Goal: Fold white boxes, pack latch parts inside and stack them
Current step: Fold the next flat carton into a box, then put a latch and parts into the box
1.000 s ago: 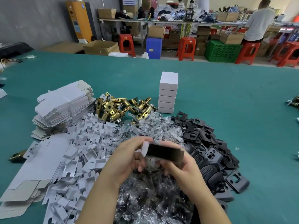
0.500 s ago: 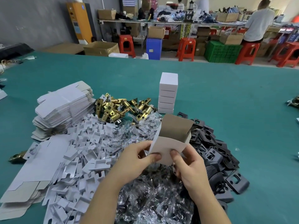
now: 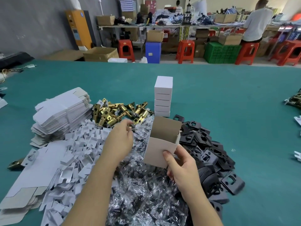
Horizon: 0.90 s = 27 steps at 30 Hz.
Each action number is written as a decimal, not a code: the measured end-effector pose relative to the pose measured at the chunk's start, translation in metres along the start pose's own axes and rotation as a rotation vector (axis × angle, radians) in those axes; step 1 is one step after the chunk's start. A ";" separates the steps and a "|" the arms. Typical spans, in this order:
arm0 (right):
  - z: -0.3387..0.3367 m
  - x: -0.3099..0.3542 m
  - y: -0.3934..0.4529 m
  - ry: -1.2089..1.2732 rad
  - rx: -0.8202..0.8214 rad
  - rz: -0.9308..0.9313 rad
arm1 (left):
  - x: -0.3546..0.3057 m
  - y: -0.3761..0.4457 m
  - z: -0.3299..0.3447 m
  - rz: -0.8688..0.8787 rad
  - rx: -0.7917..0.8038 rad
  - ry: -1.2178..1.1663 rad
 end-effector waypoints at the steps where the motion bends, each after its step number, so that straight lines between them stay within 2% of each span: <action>1: 0.000 -0.001 0.000 -0.003 0.000 0.006 | -0.003 0.014 -0.002 0.010 -0.016 0.082; 6: -0.001 -0.002 0.001 0.003 0.001 0.037 | -0.001 0.077 -0.009 0.003 -0.035 0.429; 12: -0.002 -0.005 0.003 0.015 -0.003 0.068 | 0.033 0.109 0.003 -0.066 0.018 0.534; 20: -0.002 -0.007 0.003 0.013 0.001 0.072 | 0.042 0.097 -0.020 -0.078 -0.185 0.387; 27: -0.002 -0.002 0.001 -0.010 0.007 0.073 | 0.027 0.065 -0.078 0.008 -0.273 0.045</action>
Point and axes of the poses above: each hand's wrist, its own y-axis towards the middle knuckle, its own z-axis out of the palm, x = y × z, the point moved 8 cm from there along y, towards the middle knuckle, and after that the axes turned 13 degrees about y, right-handed, at the moved point
